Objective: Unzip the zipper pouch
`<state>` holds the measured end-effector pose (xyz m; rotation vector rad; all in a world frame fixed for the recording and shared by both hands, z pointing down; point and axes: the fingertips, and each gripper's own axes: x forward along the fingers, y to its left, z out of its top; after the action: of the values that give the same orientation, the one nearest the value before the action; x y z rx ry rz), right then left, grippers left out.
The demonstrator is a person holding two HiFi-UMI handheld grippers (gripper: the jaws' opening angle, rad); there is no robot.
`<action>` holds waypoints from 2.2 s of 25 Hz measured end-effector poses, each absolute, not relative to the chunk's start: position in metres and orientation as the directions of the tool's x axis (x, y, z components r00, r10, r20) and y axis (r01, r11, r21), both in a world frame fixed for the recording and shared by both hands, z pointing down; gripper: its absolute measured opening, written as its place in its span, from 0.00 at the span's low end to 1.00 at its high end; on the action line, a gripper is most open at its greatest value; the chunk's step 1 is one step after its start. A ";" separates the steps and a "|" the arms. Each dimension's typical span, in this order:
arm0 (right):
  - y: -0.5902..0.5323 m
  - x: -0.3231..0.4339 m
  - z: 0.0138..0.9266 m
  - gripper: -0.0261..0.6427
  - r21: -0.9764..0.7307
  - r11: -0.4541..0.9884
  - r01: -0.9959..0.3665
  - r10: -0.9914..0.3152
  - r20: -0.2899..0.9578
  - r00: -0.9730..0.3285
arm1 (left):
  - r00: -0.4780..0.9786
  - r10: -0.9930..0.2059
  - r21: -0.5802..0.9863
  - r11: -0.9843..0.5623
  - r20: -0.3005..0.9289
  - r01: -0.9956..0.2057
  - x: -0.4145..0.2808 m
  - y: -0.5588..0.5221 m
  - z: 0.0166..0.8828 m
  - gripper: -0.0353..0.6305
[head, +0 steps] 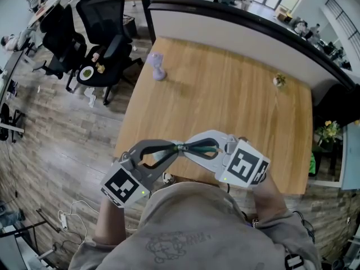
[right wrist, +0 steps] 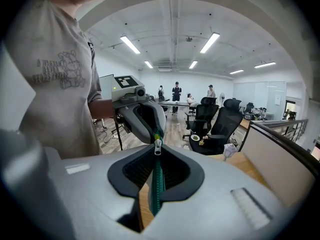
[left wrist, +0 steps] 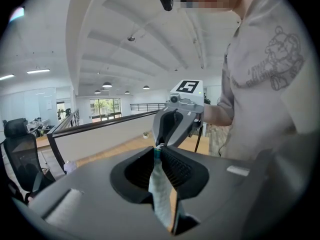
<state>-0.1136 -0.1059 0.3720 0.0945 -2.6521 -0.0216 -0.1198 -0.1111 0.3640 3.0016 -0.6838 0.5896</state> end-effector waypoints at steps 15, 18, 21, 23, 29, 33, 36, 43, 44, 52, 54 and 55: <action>-0.128 -0.072 0.402 0.11 0.055 0.986 -0.161 -0.161 0.601 -0.783 | 0.753 -0.515 -0.020 -0.830 0.409 -0.557 -0.154 -0.133 0.372 0.12; -0.136 -0.050 0.407 0.11 0.061 0.975 -0.212 -0.203 0.625 -0.754 | 0.723 -0.547 -0.051 -0.810 0.421 -0.584 -0.174 -0.137 0.370 0.12; -0.141 -0.029 0.409 0.11 0.034 0.964 -0.262 -0.227 0.617 -0.754 | 0.711 -0.561 -0.035 -0.795 0.423 -0.606 -0.185 -0.135 0.370 0.12; -0.139 -0.025 0.408 0.11 0.010 0.962 -0.274 -0.225 0.600 -0.768 | 0.722 -0.551 -0.027 -0.802 0.418 -0.596 -0.182 -0.132 0.370 0.12; -0.145 -0.023 0.408 0.11 -0.004 0.943 -0.333 -0.268 0.583 -0.767 | 0.720 -0.552 -0.025 -0.800 0.420 -0.599 -0.179 -0.133 0.375 0.12; -0.156 -0.022 0.397 0.11 -0.011 0.923 -0.386 -0.322 0.528 -0.786 | 0.714 -0.573 -0.016 -0.785 0.402 -0.620 -0.179 -0.138 0.371 0.12; -0.168 -0.024 0.383 0.11 -0.003 0.893 -0.451 -0.392 0.488 -0.780 | 0.700 -0.605 -0.030 -0.764 0.378 -0.644 -0.179 -0.145 0.365 0.12; -0.198 -0.022 0.330 0.11 -0.002 0.789 -0.614 -0.580 0.328 -0.746 | 0.635 -0.705 -0.058 -0.683 0.317 -0.729 -0.192 -0.164 0.340 0.18; -0.202 -0.019 0.322 0.11 0.010 0.772 -0.636 -0.608 0.307 -0.733 | 0.624 -0.721 -0.061 -0.668 0.302 -0.742 -0.196 -0.166 0.335 0.18; -0.233 0.021 0.246 0.11 0.065 0.582 -0.811 -0.813 0.063 -0.579 | 0.486 -0.853 -0.154 -0.515 0.191 -0.843 -0.224 -0.190 0.288 0.17; -0.237 0.026 0.229 0.11 0.069 0.553 -0.830 -0.833 0.010 -0.554 | 0.449 -0.881 -0.157 -0.469 0.149 -0.869 -0.231 -0.195 0.273 0.16; -0.237 0.027 0.222 0.11 0.066 0.545 -0.836 -0.837 -0.014 -0.547 | 0.431 -0.893 -0.167 -0.448 0.127 -0.878 -0.234 -0.197 0.266 0.15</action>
<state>0.0269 -0.2368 0.2219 1.4868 -2.7444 -0.1012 -0.2341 -0.1966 0.2659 2.7207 -1.6871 0.3165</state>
